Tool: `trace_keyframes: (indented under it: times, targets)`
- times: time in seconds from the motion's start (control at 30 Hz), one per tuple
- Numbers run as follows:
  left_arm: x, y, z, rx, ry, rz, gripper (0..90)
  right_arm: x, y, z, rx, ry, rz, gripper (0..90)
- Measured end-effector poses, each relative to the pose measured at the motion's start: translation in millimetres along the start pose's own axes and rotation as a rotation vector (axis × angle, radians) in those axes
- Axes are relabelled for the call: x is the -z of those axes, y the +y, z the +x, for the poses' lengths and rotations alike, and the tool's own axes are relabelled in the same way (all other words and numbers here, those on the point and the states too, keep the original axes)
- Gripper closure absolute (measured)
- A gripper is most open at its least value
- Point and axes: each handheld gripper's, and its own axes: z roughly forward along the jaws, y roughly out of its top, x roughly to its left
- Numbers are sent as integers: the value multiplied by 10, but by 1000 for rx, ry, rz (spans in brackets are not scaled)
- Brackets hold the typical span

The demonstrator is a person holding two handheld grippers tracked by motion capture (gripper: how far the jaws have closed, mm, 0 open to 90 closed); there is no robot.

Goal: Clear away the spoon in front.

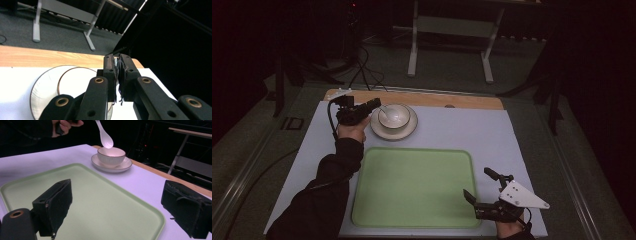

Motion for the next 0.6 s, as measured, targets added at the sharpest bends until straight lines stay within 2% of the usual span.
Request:
trace_keyframes:
  times: [0.03, 0.1, 0.23, 0.27, 0.3, 0.33, 0.4, 0.47, 0.5, 0.6]
  targets:
    - [62, 45, -41, -24, 2, 15, 843, 0, 1, 1, 0, -1, -1, 100]
    - [91, 66, -57, -24, -8, 22, 843, 1, 2, 3, 0, -2, -1, 100]
    - [220, 130, -139, -60, -26, 57, 843, -3, 2, 3, 1, -1, 2, 100]
    - [264, 146, -172, -74, -42, 79, 843, -6, 2, 6, 0, -1, 2, 100]
    - [264, 146, -172, -74, -42, 79, 843, -6, 2, 6, 0, -1, 2, 100]
    - [294, 155, -202, -100, -41, 95, 843, -9, 2, 7, 2, -1, 2, 100]
    - [332, 163, -239, -118, -63, 116, 843, -10, 3, 8, 2, -1, 2, 100]
    - [387, 174, -311, -158, -79, 156, 843, -12, 3, 11, 2, 0, 2, 100]
    - [387, 174, -311, -158, -79, 156, 843, -14, 3, 11, 3, 1, 3, 100]
    - [436, 175, -396, -199, -108, 204, 842, -16, 4, 14, 3, 1, 3, 100]
